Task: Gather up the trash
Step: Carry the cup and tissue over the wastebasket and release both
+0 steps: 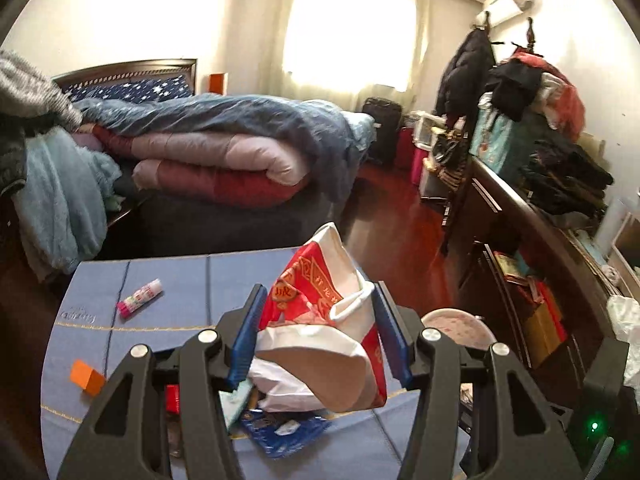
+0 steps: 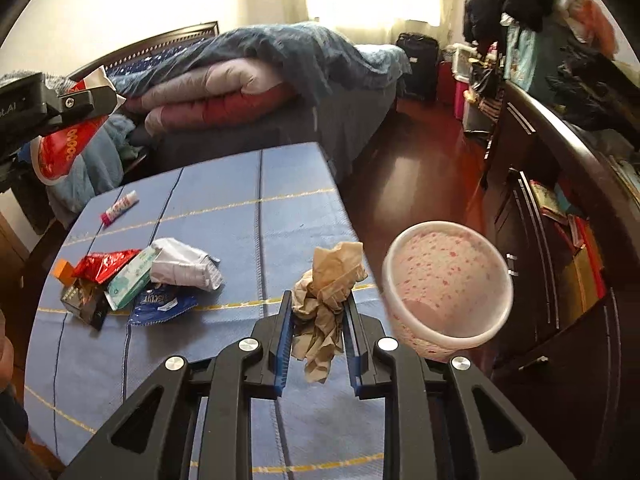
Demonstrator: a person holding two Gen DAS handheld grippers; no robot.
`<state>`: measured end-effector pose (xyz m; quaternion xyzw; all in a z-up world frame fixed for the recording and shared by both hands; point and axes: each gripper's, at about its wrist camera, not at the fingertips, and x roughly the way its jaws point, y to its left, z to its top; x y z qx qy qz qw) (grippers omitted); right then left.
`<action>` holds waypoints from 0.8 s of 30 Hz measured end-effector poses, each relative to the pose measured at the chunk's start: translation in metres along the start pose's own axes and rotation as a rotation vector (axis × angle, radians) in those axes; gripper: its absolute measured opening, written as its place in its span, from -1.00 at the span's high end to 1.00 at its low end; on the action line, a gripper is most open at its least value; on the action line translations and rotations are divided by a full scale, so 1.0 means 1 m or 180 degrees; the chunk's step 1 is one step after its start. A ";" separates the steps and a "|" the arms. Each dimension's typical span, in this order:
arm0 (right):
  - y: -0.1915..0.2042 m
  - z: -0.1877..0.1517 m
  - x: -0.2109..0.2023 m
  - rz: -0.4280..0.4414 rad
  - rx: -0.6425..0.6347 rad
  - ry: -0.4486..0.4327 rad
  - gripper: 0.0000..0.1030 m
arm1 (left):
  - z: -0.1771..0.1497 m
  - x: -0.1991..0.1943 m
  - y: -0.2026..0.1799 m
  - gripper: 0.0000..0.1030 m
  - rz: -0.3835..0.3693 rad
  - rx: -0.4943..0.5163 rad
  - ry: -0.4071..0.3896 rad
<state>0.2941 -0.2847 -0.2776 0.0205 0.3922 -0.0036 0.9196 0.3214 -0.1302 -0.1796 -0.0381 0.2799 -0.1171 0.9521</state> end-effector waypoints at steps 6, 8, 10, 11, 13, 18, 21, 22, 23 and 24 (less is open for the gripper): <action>-0.037 0.001 -0.013 -0.0164 0.0199 -0.0090 0.54 | 0.003 0.005 -0.044 -0.05 -0.0205 0.0189 -0.0016; -0.052 0.001 -0.016 -0.0226 0.0274 -0.0113 0.54 | 0.003 0.009 -0.061 -0.05 -0.0283 0.0247 -0.0004; -0.065 0.000 -0.017 -0.0276 0.0341 -0.0127 0.54 | 0.003 0.014 -0.077 -0.05 -0.0337 0.0314 0.0003; -0.072 0.000 -0.017 -0.0304 0.0377 -0.0136 0.54 | 0.003 0.018 -0.086 -0.05 -0.0359 0.0351 -0.0001; -0.084 -0.001 -0.017 -0.0351 0.0440 -0.0142 0.54 | 0.004 0.025 -0.098 -0.05 -0.0387 0.0412 0.0005; -0.113 -0.003 -0.013 -0.0442 0.0588 -0.0161 0.54 | 0.004 0.047 -0.130 -0.05 -0.0453 0.0530 0.0044; -0.128 -0.003 -0.008 -0.0489 0.0657 -0.0163 0.54 | 0.003 0.066 -0.146 -0.05 -0.0504 0.0579 0.0111; -0.134 -0.003 -0.006 -0.0508 0.0686 -0.0166 0.54 | 0.002 0.073 -0.153 -0.05 -0.0513 0.0597 0.0138; -0.140 -0.003 -0.002 -0.0529 0.0712 -0.0164 0.54 | 0.001 0.080 -0.159 -0.05 -0.0521 0.0617 0.0163; -0.145 -0.003 0.002 -0.0549 0.0736 -0.0153 0.54 | -0.001 0.089 -0.166 -0.05 -0.0557 0.0639 0.0192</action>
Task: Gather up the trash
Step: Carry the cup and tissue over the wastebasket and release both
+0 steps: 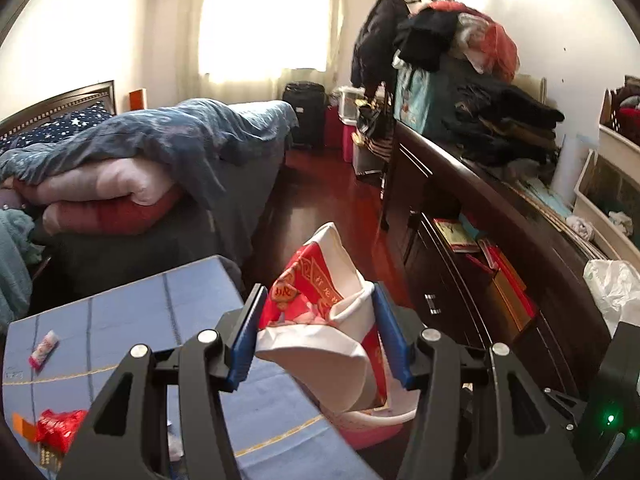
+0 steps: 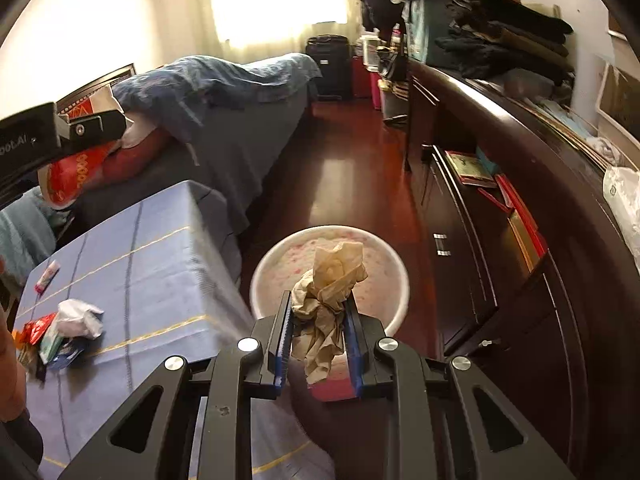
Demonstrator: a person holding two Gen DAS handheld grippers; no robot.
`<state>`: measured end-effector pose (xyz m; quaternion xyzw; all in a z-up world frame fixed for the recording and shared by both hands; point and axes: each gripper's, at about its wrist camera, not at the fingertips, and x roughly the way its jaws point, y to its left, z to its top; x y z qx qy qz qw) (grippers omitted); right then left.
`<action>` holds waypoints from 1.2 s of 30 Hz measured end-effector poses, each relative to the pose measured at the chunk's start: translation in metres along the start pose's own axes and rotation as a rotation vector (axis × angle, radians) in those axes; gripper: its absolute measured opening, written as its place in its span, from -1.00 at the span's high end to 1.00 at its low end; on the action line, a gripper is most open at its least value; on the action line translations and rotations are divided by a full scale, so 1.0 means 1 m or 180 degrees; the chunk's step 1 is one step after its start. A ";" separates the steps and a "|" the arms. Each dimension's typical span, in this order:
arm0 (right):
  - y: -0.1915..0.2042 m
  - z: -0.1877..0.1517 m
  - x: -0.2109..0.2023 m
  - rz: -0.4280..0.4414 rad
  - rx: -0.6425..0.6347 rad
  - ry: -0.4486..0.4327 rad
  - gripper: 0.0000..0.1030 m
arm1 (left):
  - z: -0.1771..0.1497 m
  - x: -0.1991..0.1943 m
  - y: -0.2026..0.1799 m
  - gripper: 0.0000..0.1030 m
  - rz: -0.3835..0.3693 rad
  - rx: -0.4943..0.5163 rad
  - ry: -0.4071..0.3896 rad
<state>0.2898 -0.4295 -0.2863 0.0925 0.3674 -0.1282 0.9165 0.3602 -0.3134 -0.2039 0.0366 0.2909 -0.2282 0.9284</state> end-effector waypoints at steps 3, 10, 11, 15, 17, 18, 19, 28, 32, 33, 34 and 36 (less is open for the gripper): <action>-0.014 0.004 0.016 -0.0029 0.0080 0.0031 0.54 | 0.000 0.025 -0.010 -0.05 -0.0041 0.0045 0.0092; -0.036 0.009 0.064 -0.0153 0.0171 0.0130 0.54 | -0.015 0.101 -0.029 -0.05 -0.0163 0.0087 0.0466; -0.038 0.008 0.070 -0.0167 0.0173 0.0152 0.54 | -0.018 0.111 -0.031 -0.05 -0.0168 0.0086 0.0518; -0.042 0.005 0.098 -0.0206 0.0174 0.0262 0.54 | -0.031 0.147 -0.035 -0.05 -0.0193 0.0056 0.0717; -0.042 0.003 0.112 -0.0225 0.0164 0.0318 0.54 | -0.036 0.163 -0.036 -0.05 -0.0209 0.0052 0.0803; -0.042 0.002 0.119 -0.0230 0.0160 0.0339 0.54 | -0.038 0.169 -0.037 -0.05 -0.0210 0.0053 0.0831; -0.043 0.001 0.123 -0.0233 0.0157 0.0351 0.54 | -0.040 0.176 -0.039 -0.05 -0.0208 0.0062 0.0864; -0.046 -0.002 0.145 -0.0275 0.0193 0.0303 -0.12 | -0.046 0.201 -0.032 -0.64 -0.0208 0.0000 0.0929; -0.046 -0.001 0.144 -0.0282 0.0196 0.0293 -0.15 | -0.039 0.195 -0.028 -0.78 -0.0155 -0.0030 0.0835; -0.047 -0.001 0.144 -0.0278 0.0200 0.0295 -0.17 | -0.037 0.194 -0.027 -0.80 -0.0162 -0.0054 0.0828; -0.046 -0.002 0.143 -0.0273 0.0203 0.0301 -0.17 | -0.036 0.193 -0.027 -0.80 -0.0168 -0.0066 0.0823; -0.045 -0.001 0.141 -0.0270 0.0196 0.0307 -0.18 | -0.033 0.189 -0.026 -0.80 -0.0173 -0.0087 0.0807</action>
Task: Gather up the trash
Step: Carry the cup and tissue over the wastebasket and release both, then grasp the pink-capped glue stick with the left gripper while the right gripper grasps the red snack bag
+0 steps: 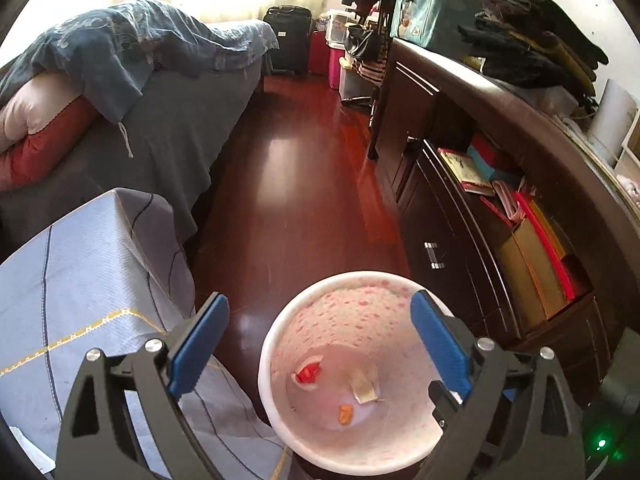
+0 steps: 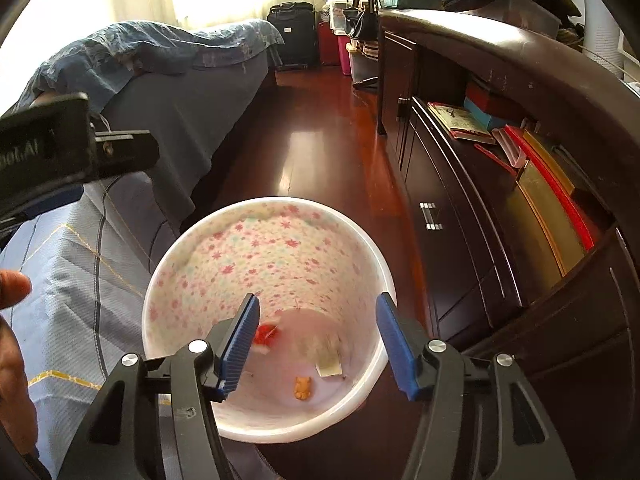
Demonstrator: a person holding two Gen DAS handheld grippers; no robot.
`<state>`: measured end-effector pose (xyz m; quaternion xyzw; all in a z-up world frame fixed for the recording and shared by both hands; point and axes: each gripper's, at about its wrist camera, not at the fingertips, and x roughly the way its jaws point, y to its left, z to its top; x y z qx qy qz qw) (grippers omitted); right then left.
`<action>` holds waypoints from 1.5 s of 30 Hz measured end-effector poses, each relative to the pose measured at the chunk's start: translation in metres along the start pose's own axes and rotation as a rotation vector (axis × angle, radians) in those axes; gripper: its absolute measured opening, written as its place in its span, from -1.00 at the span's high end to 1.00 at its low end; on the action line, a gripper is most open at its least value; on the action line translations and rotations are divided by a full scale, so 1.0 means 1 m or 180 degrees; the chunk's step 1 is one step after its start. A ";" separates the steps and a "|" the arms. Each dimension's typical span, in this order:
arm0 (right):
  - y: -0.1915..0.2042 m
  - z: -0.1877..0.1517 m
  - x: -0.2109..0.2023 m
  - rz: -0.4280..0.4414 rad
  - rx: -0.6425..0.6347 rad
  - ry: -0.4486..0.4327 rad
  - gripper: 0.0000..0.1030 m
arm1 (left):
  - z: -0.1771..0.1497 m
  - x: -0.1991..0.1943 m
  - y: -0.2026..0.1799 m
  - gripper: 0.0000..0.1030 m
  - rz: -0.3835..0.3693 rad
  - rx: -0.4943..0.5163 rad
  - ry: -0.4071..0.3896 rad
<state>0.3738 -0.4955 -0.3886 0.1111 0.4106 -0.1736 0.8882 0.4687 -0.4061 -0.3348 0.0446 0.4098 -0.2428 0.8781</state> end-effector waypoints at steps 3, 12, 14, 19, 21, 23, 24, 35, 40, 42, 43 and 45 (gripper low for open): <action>0.003 0.000 -0.006 -0.0005 -0.0015 -0.0003 -0.19 | 0.002 -0.009 0.001 -0.80 -0.0007 0.0000 -0.0036; 0.026 0.000 -0.051 0.0079 -0.0110 -0.0093 -0.37 | -0.002 -0.073 0.031 -0.80 0.0167 -0.0081 -0.0269; 0.039 -0.002 -0.066 0.0129 -0.0177 -0.0129 -0.42 | -0.005 -0.090 0.047 -0.80 0.0245 -0.0142 -0.0314; 0.089 -0.010 -0.100 0.0463 -0.0434 -0.0174 -0.55 | -0.015 -0.138 0.107 -0.82 0.0559 -0.0324 -0.0382; 0.114 -0.015 -0.112 0.0576 -0.0587 -0.0202 -0.56 | -0.022 -0.158 0.141 -0.85 0.0709 -0.0420 -0.0396; 0.143 -0.019 -0.126 0.0730 -0.0759 -0.0234 -0.58 | -0.028 -0.170 0.169 -0.89 0.0864 -0.0457 -0.0407; 0.155 -0.021 -0.132 0.0795 -0.0826 -0.0245 -0.59 | -0.032 -0.176 0.187 -0.90 0.0980 -0.0460 -0.0383; 0.267 -0.052 -0.169 0.1204 -0.1499 -0.0296 -0.61 | -0.077 -0.192 0.350 -0.90 0.1221 -0.0443 -0.0010; 0.300 -0.068 -0.174 0.1262 -0.1671 -0.0251 -0.61 | -0.086 -0.176 0.401 -0.89 0.1193 -0.0232 0.0262; 0.311 -0.072 -0.173 0.1277 -0.1702 -0.0227 -0.61 | -0.089 -0.170 0.412 -0.89 0.1086 -0.0128 0.0307; 0.317 -0.074 -0.172 0.1302 -0.1715 -0.0200 -0.61 | -0.089 -0.164 0.419 -0.89 0.0976 -0.0091 0.0375; 0.327 -0.078 -0.171 0.1348 -0.1727 -0.0150 -0.61 | -0.092 -0.151 0.434 -0.88 0.0757 -0.0059 0.0526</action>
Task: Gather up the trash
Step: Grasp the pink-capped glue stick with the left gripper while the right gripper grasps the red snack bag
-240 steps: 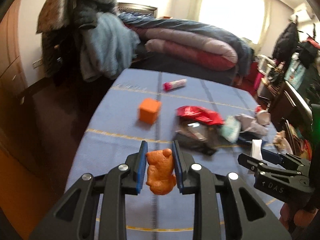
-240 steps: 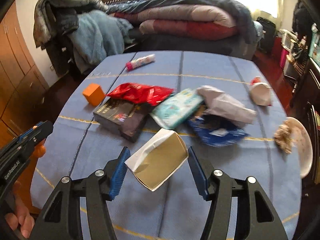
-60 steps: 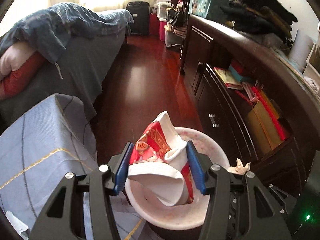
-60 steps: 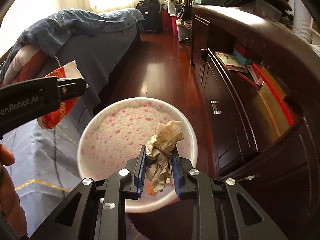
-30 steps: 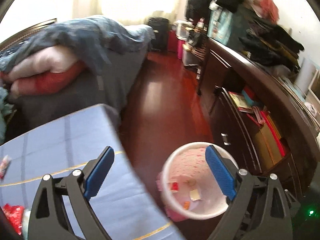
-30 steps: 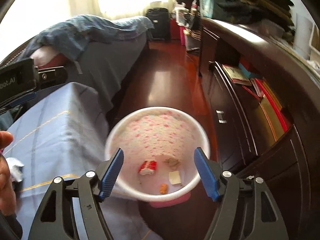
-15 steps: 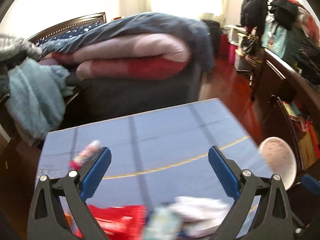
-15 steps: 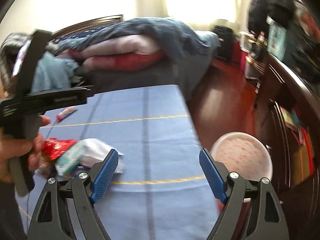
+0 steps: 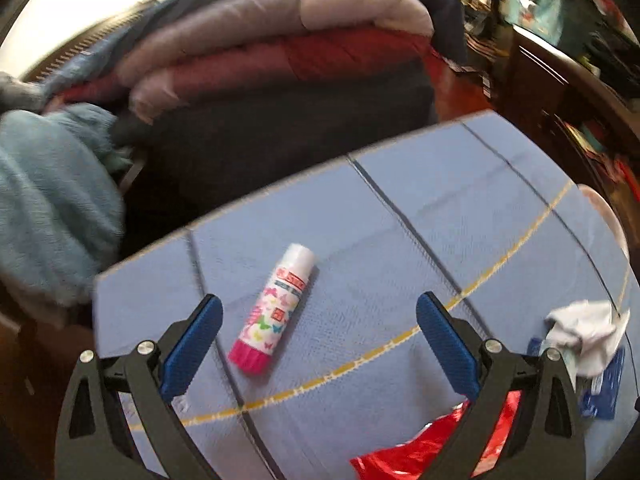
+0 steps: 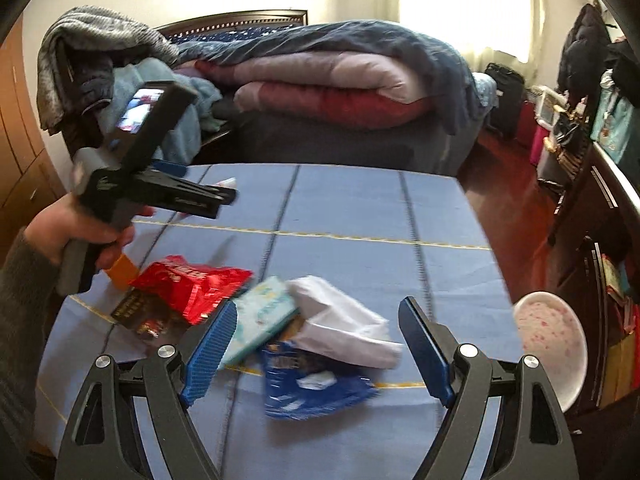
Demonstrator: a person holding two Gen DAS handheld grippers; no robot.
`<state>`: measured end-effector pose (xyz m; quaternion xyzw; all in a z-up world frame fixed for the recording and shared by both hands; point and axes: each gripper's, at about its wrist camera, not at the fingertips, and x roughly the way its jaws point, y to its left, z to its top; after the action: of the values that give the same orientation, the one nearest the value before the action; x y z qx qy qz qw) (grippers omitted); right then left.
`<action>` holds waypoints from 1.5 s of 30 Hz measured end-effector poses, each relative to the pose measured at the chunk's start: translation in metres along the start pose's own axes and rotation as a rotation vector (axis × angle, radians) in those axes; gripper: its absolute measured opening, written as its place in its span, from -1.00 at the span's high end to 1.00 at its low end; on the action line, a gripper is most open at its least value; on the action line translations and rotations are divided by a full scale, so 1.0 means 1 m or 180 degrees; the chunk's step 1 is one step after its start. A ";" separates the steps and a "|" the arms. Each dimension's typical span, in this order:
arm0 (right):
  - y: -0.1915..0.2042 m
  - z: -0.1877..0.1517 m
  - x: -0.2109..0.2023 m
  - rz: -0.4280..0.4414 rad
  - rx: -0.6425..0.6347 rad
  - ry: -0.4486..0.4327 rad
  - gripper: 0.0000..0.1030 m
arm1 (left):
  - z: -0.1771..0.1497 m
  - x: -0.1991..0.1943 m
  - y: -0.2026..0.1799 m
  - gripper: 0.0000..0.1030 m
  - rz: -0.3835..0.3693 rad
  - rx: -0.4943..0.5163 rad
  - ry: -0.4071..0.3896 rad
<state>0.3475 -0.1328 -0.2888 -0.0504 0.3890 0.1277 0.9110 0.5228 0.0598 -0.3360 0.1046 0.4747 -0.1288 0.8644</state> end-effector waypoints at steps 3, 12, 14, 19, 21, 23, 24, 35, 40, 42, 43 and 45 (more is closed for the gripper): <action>0.014 0.001 0.003 0.0061 -0.0036 0.0016 -0.61 | -0.004 0.016 0.005 -0.66 -0.0027 0.0061 0.0145; 0.053 0.003 0.014 0.0247 -0.0193 0.0088 -0.61 | -0.006 0.021 0.006 0.04 -0.0265 0.0138 0.0233; 0.064 0.005 0.021 0.0291 -0.0241 0.0122 -0.61 | -0.007 0.019 0.005 0.52 -0.0213 0.0126 0.0181; 0.096 0.010 0.043 0.0468 -0.0350 0.0226 -0.68 | -0.014 0.010 0.011 0.55 -0.0280 -0.0067 0.0046; 0.105 0.012 0.052 0.0441 -0.0337 0.0242 -0.79 | -0.016 0.004 0.018 0.55 -0.0287 -0.0172 -0.0029; 0.113 0.012 0.060 0.0385 -0.0317 0.0252 -0.88 | -0.018 -0.002 0.023 0.55 -0.0309 -0.0228 -0.0079; 0.116 0.013 0.064 0.0348 -0.0304 0.0256 -0.92 | -0.019 -0.004 0.027 0.55 -0.0330 -0.0258 -0.0102; 0.127 0.013 0.100 0.0090 -0.0161 0.0434 -0.65 | -0.028 -0.047 0.043 0.55 -0.0416 -0.0477 -0.0407; 0.122 0.011 0.094 0.0178 -0.0177 0.0427 0.18 | -0.027 -0.061 0.039 0.55 -0.0470 -0.0508 -0.0500; 0.119 0.011 0.089 0.0226 -0.0162 0.0393 0.18 | -0.026 -0.066 0.036 0.55 -0.0488 -0.0521 -0.0513; 0.116 0.010 0.085 0.0258 -0.0147 0.0372 0.18 | -0.026 -0.069 0.034 0.55 -0.0483 -0.0520 -0.0528; 0.110 0.010 0.076 0.0340 -0.0111 0.0338 0.18 | -0.026 -0.075 0.029 0.55 -0.0471 -0.0520 -0.0553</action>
<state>0.3756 -0.0105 -0.3360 -0.0521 0.4366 0.1800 0.8800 0.4728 0.1044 -0.2839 -0.0129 0.4133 -0.1616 0.8960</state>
